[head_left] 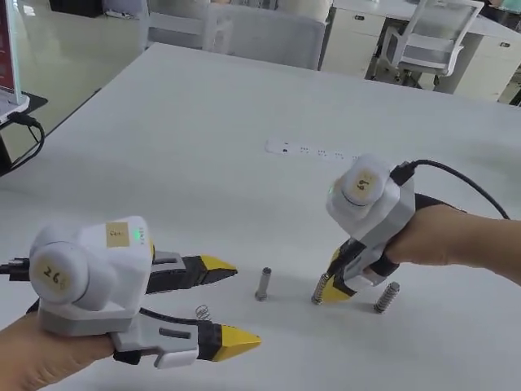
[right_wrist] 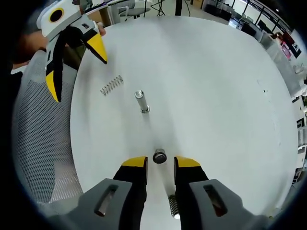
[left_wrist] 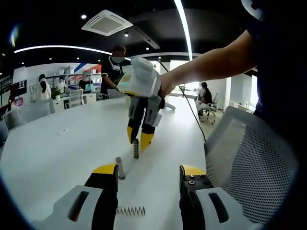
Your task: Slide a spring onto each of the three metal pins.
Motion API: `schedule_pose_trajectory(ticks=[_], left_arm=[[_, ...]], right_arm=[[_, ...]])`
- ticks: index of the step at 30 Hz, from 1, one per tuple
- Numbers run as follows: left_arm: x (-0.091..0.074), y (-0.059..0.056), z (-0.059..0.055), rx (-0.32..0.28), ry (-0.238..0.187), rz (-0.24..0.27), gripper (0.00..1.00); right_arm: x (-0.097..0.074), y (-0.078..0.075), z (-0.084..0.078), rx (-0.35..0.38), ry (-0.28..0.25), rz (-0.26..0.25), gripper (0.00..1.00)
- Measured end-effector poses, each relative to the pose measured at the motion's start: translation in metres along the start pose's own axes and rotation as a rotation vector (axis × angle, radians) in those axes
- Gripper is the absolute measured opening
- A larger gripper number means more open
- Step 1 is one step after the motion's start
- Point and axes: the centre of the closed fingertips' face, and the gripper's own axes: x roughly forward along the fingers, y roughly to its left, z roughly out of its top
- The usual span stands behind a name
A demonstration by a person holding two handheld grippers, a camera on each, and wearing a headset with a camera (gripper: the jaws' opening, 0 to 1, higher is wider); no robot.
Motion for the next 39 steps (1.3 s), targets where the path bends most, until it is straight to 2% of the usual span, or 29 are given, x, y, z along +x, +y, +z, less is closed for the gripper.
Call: schedule_pose_trajectory(ticks=[13, 16, 19, 28, 35, 39], left_arm=[[-0.006, 0.001, -0.006, 0.006, 0.025, -0.006, 0.46], [-0.007, 0.000, -0.014, 0.026, 0.057, -0.012, 0.46], [-0.008, 0.001, -0.016, 0.027, 0.065, -0.018, 0.46], [-0.009, 0.013, -0.030, 0.034, 0.110, -0.031, 0.46], [-0.012, 0.018, -0.043, 0.031, 0.157, -0.052, 0.46], [-0.015, 0.023, -0.054, 0.048, 0.198, -0.058, 0.46]], right_arm=[[-0.020, 0.003, 0.002, 0.020, -0.051, -0.030, 0.20], [-0.026, 0.005, 0.004, 0.020, -0.064, -0.041, 0.21], [-0.031, 0.006, 0.003, 0.026, -0.071, -0.048, 0.21], [-0.051, 0.018, 0.003, 0.034, -0.127, -0.073, 0.22], [-0.062, 0.031, -0.007, 0.049, -0.150, -0.087, 0.22], [-0.066, 0.037, -0.011, 0.064, -0.163, -0.093, 0.23]])
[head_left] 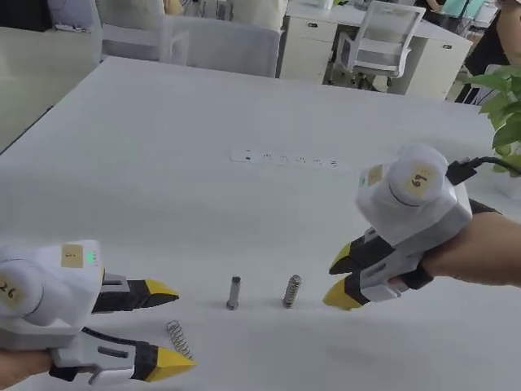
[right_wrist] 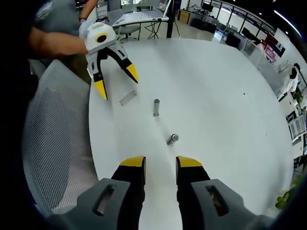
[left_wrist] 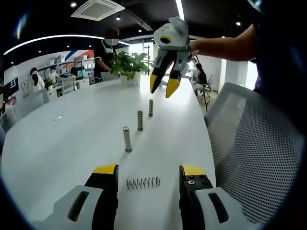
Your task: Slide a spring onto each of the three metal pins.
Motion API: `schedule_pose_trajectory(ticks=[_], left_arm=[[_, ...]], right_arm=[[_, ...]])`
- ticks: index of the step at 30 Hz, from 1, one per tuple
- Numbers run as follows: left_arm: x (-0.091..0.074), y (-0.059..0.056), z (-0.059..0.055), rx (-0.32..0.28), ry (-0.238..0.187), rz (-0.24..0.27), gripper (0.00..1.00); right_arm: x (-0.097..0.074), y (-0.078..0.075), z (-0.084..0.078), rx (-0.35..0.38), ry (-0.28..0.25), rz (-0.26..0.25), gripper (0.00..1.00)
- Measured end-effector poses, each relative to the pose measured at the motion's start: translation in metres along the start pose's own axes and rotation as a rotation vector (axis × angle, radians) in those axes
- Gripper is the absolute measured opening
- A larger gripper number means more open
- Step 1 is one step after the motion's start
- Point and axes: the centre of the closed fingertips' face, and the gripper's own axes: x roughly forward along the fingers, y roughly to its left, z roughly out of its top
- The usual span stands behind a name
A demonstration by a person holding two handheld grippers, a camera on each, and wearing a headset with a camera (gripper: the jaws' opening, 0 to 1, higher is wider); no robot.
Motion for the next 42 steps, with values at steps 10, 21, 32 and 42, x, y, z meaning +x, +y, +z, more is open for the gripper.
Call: schedule_pose_trajectory(ticks=[10, 21, 32, 42], left_arm=[[0.003, 0.013, -0.024, 0.040, 0.073, -0.005, 0.39], [0.012, 0.020, -0.033, 0.125, 0.109, -0.028, 0.32], [0.024, 0.013, -0.028, 0.184, 0.105, -0.073, 0.28], [0.032, 0.006, -0.025, 0.199, 0.107, -0.101, 0.25]], right_arm=[[-0.006, 0.005, 0.004, 0.036, -0.042, -0.011, 0.23], [-0.010, 0.006, 0.010, 0.044, -0.073, -0.018, 0.23], [-0.011, 0.008, 0.010, 0.067, -0.096, -0.017, 0.22], [-0.009, 0.008, 0.009, 0.080, -0.106, -0.014, 0.22]])
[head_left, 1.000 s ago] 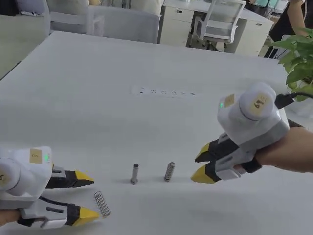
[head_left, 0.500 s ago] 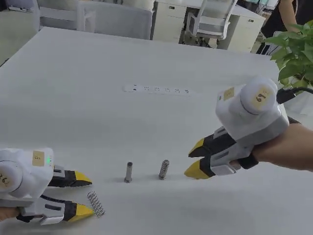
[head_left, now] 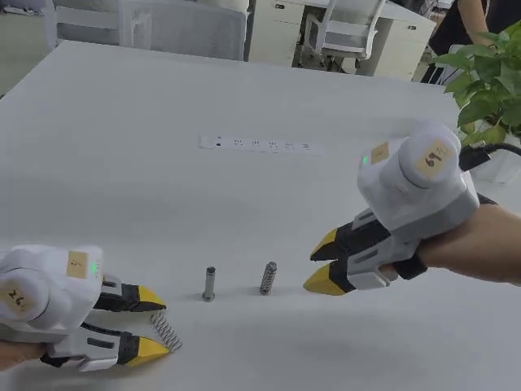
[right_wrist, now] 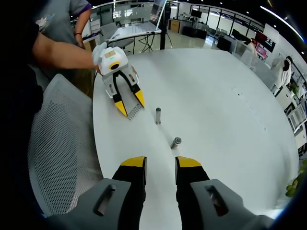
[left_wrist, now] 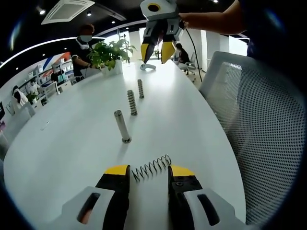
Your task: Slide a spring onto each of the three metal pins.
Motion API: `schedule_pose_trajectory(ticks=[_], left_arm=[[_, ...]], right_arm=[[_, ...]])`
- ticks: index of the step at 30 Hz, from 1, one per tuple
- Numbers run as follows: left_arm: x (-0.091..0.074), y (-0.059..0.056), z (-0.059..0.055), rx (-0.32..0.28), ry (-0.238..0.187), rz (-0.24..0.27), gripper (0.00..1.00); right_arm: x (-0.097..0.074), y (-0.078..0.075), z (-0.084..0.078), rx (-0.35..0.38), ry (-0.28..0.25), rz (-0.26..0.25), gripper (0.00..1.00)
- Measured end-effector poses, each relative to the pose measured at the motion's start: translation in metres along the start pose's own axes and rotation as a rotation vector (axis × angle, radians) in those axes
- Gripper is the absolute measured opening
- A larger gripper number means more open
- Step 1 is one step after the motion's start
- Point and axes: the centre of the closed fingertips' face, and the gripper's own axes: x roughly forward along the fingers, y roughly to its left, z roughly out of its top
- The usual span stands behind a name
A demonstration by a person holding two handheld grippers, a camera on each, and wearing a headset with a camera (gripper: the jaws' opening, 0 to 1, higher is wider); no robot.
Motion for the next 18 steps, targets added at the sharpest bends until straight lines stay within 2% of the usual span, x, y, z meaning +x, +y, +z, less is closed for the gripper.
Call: schedule_pose_trajectory(ticks=[3, 5, 8, 18], left_arm=[[-0.001, 0.001, -0.001, -0.025, 0.005, 0.002, 0.24], [-0.003, -0.003, 0.001, -0.063, -0.005, -0.013, 0.22], [-0.005, -0.006, -0.001, -0.081, 0.007, -0.009, 0.22], [-0.013, -0.010, -0.004, -0.085, 0.015, 0.011, 0.23]], right_arm=[[0.000, 0.000, 0.002, -0.002, -0.004, 0.002, 0.22], [0.000, 0.000, 0.003, -0.004, -0.008, 0.002, 0.22], [0.001, 0.001, 0.004, -0.005, -0.011, 0.004, 0.21], [0.004, 0.006, 0.008, -0.012, -0.018, 0.014, 0.21]])
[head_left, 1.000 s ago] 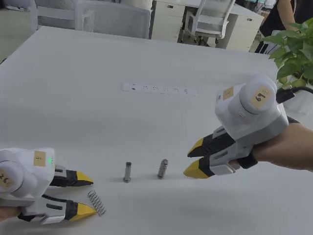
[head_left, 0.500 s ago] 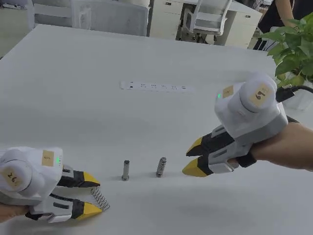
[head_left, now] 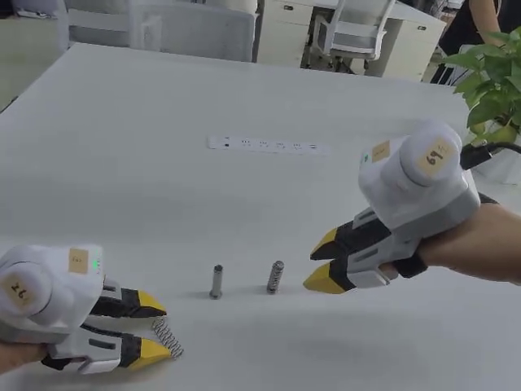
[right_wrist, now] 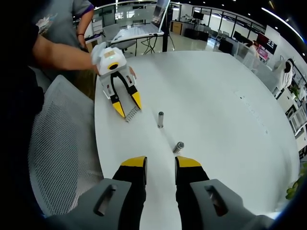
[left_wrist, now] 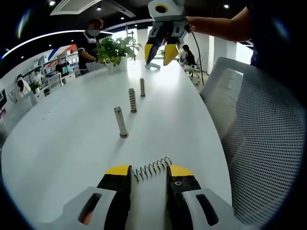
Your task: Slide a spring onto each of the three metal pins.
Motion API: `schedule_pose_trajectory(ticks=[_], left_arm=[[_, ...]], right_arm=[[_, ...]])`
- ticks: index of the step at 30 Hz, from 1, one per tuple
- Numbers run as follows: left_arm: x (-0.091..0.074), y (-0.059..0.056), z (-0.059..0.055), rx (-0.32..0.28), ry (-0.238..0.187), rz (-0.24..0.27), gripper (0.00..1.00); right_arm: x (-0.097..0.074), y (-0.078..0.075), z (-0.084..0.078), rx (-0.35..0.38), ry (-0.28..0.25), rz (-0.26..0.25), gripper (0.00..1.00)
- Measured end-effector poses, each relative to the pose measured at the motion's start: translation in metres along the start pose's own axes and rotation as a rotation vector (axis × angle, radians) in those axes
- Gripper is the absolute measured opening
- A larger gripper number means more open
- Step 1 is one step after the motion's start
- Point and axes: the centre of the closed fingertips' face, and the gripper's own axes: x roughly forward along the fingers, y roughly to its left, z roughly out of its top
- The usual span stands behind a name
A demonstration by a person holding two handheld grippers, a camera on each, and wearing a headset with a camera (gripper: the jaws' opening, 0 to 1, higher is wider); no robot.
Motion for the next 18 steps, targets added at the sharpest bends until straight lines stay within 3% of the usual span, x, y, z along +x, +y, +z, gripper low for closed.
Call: schedule_pose_trajectory(ticks=[7, 11, 14, 18], left_arm=[[-0.004, -0.006, -0.008, -0.009, 0.013, 0.004, 0.21], [-0.005, -0.010, -0.016, 0.010, 0.040, 0.014, 0.16], [-0.007, -0.008, -0.015, 0.006, 0.032, 0.025, 0.13], [-0.009, -0.002, -0.008, 0.025, 0.004, 0.050, 0.22]], right_arm=[[0.000, 0.001, 0.002, -0.005, -0.004, 0.003, 0.21], [0.001, 0.003, 0.004, -0.008, -0.006, 0.008, 0.21], [0.003, 0.004, 0.004, -0.009, -0.007, 0.013, 0.21], [0.003, 0.005, 0.003, -0.010, -0.005, 0.016, 0.21]])
